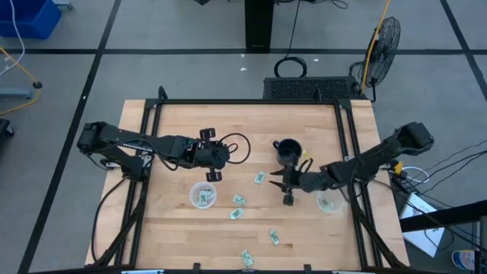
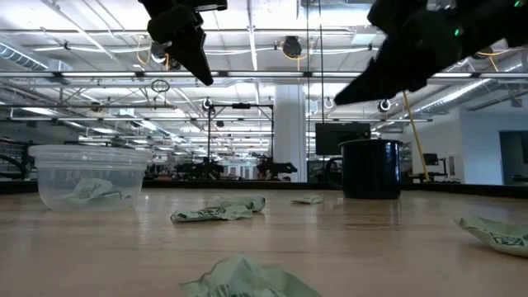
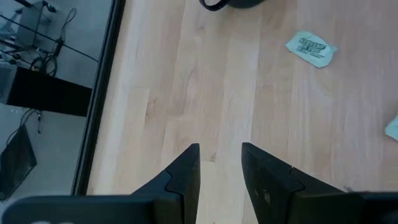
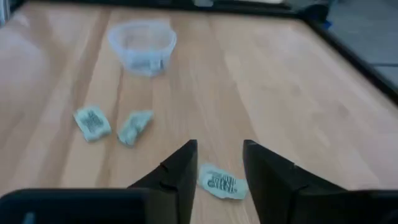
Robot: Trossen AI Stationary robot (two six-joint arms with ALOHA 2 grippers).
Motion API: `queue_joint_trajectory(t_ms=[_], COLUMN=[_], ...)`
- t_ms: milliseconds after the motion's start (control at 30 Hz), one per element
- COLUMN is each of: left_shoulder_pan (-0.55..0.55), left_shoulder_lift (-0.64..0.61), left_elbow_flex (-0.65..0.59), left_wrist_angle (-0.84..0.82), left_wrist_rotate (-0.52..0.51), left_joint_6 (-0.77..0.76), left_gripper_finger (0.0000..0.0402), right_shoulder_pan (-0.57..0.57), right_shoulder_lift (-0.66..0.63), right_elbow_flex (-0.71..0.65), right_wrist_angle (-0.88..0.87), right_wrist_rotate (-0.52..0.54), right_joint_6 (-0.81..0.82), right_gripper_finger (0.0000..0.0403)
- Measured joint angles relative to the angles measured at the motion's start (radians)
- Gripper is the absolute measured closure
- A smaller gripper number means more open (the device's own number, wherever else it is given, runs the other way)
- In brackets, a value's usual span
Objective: Pick and place Stevia / Truvia into bins
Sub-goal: Put the stevia packet into the right transparent plastic container
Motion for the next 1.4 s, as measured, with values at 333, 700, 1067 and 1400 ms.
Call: queue_joint_trajectory(t_ms=[333,700,1067,1400], left_shoulder_pan=[0.000,0.000,0.000,0.000], left_shoulder_lift=[0.000,0.000,0.000,0.000], left_elbow_flex=[0.000,0.000,0.000,0.000], left_wrist_angle=[0.014,0.032,0.044,0.043], left_wrist_rotate=[0.025,0.026,0.028,0.028], left_joint_6=[-0.003,-0.002,-0.002,0.000], left_gripper_finger=[0.0277,0.0277,0.0277,0.0277], right_shoulder_pan=[-0.156,-0.185,-0.133,-0.129], right_shoulder_lift=[0.250,0.309,0.219,0.248], right_elbow_flex=[0.003,0.014,0.220,0.259], right_wrist_angle=[0.162,0.221,-0.277,-0.341], right_wrist_rotate=[-0.131,-0.166,-0.076,-0.138], right_joint_6=[-0.011,-0.031,-0.031,0.130], right_gripper_finger=[0.0241,0.0256,0.0257,0.0257])
